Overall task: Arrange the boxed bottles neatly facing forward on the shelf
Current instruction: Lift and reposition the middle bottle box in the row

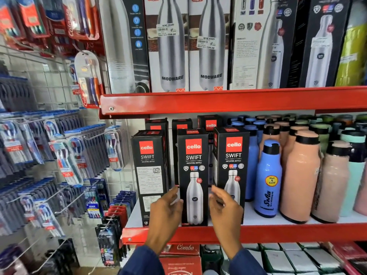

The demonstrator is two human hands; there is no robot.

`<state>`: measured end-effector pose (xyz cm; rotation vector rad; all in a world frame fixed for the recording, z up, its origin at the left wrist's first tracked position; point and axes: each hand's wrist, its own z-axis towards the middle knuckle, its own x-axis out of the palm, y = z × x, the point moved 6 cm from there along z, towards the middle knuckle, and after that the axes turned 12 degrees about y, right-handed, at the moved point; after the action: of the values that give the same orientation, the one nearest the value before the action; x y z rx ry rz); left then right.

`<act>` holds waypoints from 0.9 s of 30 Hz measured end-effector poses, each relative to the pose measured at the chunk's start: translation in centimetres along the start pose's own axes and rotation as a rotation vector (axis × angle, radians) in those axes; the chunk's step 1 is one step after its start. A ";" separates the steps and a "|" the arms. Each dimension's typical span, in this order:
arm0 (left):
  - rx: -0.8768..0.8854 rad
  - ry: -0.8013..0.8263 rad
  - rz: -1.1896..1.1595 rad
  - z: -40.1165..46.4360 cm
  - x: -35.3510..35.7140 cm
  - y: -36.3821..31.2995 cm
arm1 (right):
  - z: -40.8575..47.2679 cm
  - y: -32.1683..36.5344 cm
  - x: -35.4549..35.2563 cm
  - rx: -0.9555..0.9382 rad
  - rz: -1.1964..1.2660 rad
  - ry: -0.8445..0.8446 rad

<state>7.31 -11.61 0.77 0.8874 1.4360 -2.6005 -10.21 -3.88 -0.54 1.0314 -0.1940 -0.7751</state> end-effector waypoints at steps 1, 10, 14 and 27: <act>0.025 -0.093 -0.007 -0.9 -1.1 -0.4 | -0.6 0.6 -0.4 -0.027 0.012 -0.058; -0.097 -0.360 0.047 -1.0 -6.6 2.4 | -1.4 5.3 8.1 -0.117 0.033 0.346; -0.193 -0.256 0.085 0.2 -6.4 4.5 | 0.3 5.7 10.8 -0.039 0.054 0.403; -0.186 -0.107 -0.168 3.2 -9.2 7.3 | 1.1 5.6 11.9 -0.073 -0.023 0.318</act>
<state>15.69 -20.37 1.06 0.6216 1.7561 -2.5267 0.61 -10.94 2.31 1.0735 0.1182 -0.6243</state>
